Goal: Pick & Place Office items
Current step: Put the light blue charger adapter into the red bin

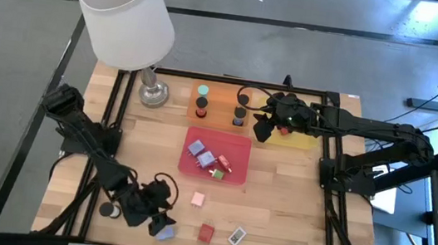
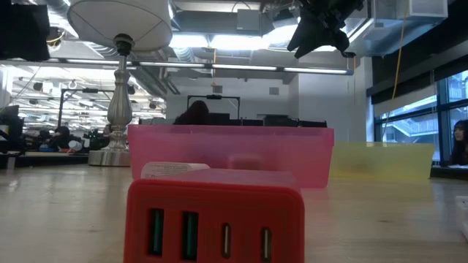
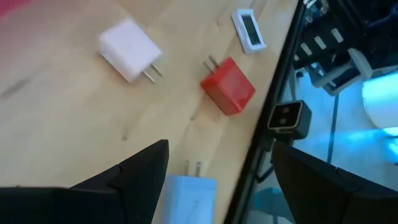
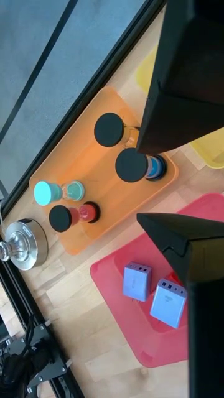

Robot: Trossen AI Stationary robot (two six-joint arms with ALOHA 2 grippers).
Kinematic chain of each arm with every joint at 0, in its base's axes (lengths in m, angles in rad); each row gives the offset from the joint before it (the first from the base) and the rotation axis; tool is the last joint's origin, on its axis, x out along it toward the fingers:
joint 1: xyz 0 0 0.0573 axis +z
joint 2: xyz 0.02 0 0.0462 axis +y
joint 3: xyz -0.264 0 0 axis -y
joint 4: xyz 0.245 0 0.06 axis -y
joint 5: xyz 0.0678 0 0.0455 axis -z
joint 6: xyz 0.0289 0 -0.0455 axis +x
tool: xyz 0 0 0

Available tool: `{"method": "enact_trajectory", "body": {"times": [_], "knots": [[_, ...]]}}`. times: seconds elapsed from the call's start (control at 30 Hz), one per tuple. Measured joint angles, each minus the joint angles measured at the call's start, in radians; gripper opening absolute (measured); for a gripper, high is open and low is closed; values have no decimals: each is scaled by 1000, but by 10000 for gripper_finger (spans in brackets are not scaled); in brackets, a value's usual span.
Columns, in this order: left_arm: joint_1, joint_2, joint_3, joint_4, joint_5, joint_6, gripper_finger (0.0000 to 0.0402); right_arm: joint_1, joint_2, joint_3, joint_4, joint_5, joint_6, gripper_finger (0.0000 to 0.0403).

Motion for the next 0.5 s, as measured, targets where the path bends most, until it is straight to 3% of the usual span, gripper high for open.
{"method": "enact_trajectory", "body": {"times": [0.37, 0.5], "knots": [[-30, 285, 354, -277, 58, 255, 290, 0, 0, 0, 0, -1, 0, 166], [-55, 374, 443, -378, 66, 258, 291, 0, 0, 0, 0, -2, 0, 166]]}}
